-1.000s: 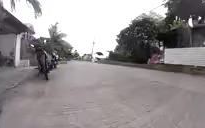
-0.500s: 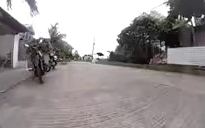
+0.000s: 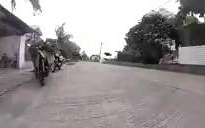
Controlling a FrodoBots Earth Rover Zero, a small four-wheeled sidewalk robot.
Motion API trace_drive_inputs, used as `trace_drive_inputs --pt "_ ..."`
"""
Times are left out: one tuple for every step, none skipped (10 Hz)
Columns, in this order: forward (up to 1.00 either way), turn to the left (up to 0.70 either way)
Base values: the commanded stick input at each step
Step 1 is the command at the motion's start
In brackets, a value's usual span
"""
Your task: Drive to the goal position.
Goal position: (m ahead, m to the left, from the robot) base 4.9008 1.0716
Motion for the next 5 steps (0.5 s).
trace_drive_inputs --pt "0.7 0.25" --pt "0.7 0.0" --pt "0.7 0.0" --pt "0.7 0.0" --pt "0.7 0.0"
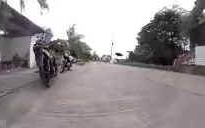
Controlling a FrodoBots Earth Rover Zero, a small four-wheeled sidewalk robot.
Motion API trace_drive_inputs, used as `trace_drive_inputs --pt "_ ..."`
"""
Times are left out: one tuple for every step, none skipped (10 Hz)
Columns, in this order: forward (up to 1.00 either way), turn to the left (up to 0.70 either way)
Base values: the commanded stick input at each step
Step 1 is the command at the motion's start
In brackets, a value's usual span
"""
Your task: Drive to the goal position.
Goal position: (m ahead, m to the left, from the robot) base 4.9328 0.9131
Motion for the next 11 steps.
trace_drive_inputs --pt "0.7 0.0" --pt "0.7 0.0" --pt "0.7 0.0" --pt "0.7 0.0" --pt "0.7 0.0" --pt "0.7 0.0" --pt "0.7 -0.19" --pt "0.7 -0.11" --pt "0.7 0.0" --pt "0.7 0.0" --pt "0.7 0.0"
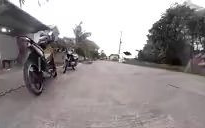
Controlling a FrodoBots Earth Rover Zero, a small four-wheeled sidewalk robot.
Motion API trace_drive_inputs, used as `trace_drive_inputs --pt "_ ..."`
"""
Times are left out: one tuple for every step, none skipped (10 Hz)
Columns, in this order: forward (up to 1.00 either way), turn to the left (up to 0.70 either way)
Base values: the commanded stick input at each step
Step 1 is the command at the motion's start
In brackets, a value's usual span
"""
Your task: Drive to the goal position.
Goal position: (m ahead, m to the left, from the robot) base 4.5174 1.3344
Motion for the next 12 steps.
trace_drive_inputs --pt "0.7 0.0" --pt "0.7 0.0" --pt "0.7 0.0" --pt "0.7 0.0" --pt "0.7 0.0" --pt "0.7 0.0" --pt "0.7 0.0" --pt "0.7 0.12" --pt "0.7 0.27" --pt "0.7 0.15" --pt "0.7 0.0" --pt "0.7 0.0"
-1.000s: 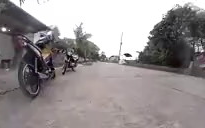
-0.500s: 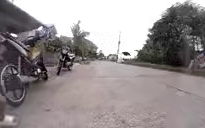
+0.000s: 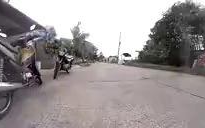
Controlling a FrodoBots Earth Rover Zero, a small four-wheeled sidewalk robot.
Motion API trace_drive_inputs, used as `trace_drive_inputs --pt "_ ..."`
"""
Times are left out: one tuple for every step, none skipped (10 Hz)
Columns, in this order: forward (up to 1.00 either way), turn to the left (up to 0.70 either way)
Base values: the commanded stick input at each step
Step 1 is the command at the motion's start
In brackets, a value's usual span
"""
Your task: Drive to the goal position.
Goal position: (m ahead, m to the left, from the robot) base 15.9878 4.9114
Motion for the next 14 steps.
trace_drive_inputs --pt "0.7 0.0" --pt "0.7 0.07" --pt "0.7 0.27" --pt "0.7 0.27" --pt "0.7 0.27" --pt "0.7 0.27" --pt "0.7 0.25" --pt "0.7 0.0" --pt "0.7 0.0" --pt "0.7 0.0" --pt "0.7 0.0" --pt "0.7 0.0" --pt "0.7 0.02" --pt "0.7 0.25"
